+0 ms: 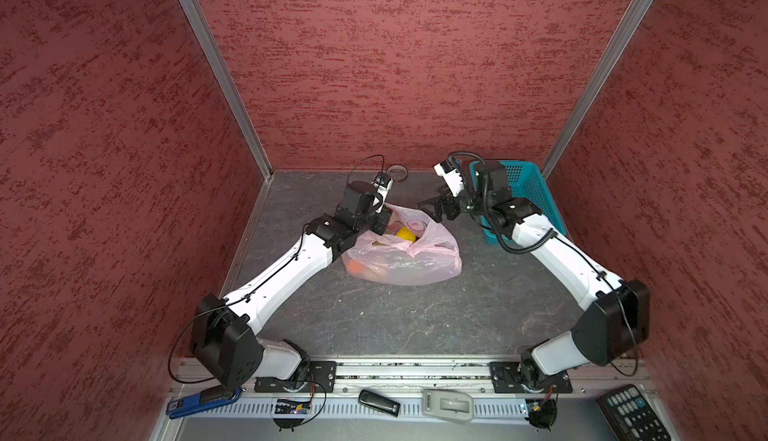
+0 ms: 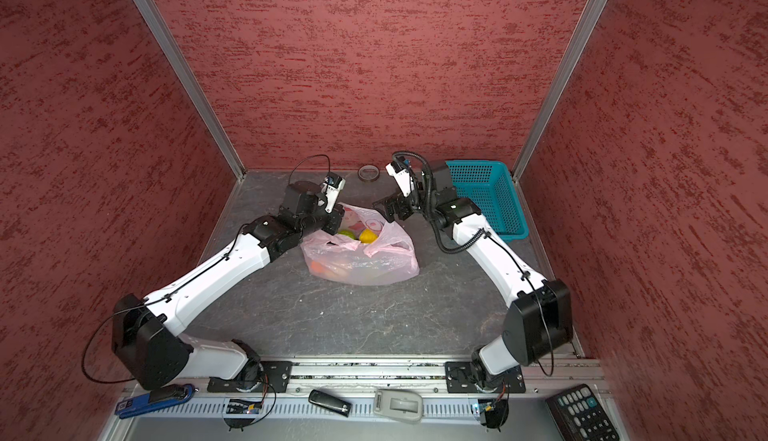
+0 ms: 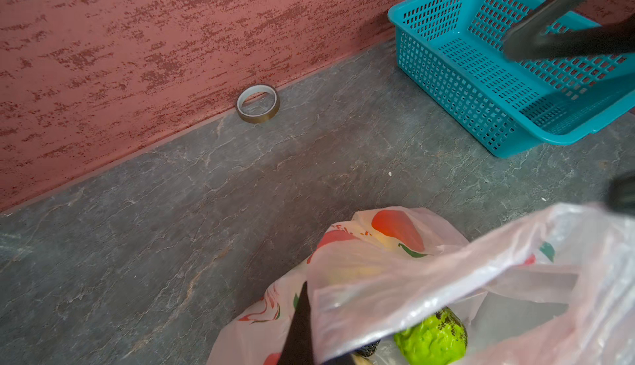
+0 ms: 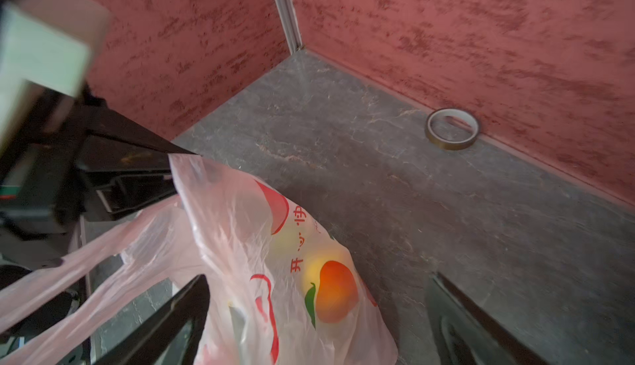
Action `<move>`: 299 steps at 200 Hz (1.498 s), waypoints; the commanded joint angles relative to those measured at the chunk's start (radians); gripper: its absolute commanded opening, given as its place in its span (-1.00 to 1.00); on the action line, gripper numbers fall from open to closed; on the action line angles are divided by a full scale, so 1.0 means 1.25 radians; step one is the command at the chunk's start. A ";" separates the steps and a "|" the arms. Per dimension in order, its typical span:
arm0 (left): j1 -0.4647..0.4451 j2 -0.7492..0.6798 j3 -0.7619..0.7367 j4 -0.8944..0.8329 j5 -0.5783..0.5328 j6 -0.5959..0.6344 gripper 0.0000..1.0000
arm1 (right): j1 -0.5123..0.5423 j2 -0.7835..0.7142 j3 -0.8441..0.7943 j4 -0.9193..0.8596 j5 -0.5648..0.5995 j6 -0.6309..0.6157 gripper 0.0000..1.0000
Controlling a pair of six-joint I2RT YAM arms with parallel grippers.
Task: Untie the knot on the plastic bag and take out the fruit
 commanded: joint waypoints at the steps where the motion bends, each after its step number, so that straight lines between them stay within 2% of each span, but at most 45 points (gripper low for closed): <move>1: -0.010 -0.022 -0.019 0.027 0.013 0.009 -1.00 | 0.028 0.034 0.041 -0.062 -0.049 -0.106 0.97; 54: -0.017 -0.026 -0.015 0.028 0.004 0.002 -1.00 | 0.063 0.102 0.083 -0.100 -0.077 -0.129 0.97; 121: -0.017 -0.012 -0.004 0.004 0.000 0.007 -1.00 | 0.065 0.031 0.061 -0.090 -0.117 -0.087 0.97; 170: -0.018 -0.046 0.004 0.026 0.030 0.007 -1.00 | 0.076 0.069 0.045 -0.097 -0.055 -0.122 0.97; 184: -0.022 -0.051 0.002 0.033 0.035 0.004 -1.00 | 0.082 0.094 0.042 -0.081 -0.009 -0.124 0.95; 194: -0.023 -0.054 -0.001 0.036 0.038 0.000 -1.00 | 0.085 0.113 0.044 -0.069 0.025 -0.117 0.77; 200: -0.023 -0.057 -0.004 0.037 0.039 -0.003 -1.00 | 0.085 0.123 0.048 -0.064 0.033 -0.110 0.58; 208: -0.024 -0.059 -0.008 0.037 0.039 -0.007 -1.00 | 0.085 0.127 0.050 -0.050 0.034 -0.096 0.08; 213: -0.024 -0.059 -0.010 0.035 0.037 -0.012 -1.00 | 0.085 0.125 0.050 -0.039 0.029 -0.086 -0.17; 227: -0.026 -0.063 -0.017 0.026 0.031 -0.021 -1.00 | 0.084 0.110 0.047 -0.012 0.009 -0.055 -0.68; 237: -0.027 -0.067 -0.025 0.021 0.026 -0.030 -0.87 | 0.085 0.094 0.045 0.001 -0.003 -0.039 -1.00; 245: -0.027 -0.071 -0.030 0.016 0.024 -0.038 -0.68 | 0.084 0.081 0.043 0.010 -0.008 -0.025 -1.00; 277: -0.041 -0.082 -0.045 0.001 0.008 -0.073 0.43 | 0.084 0.024 0.031 0.026 -0.022 0.012 -1.00; 299: -0.059 -0.070 -0.043 -0.028 -0.032 -0.097 0.86 | 0.085 0.002 0.031 0.016 -0.017 0.023 -1.00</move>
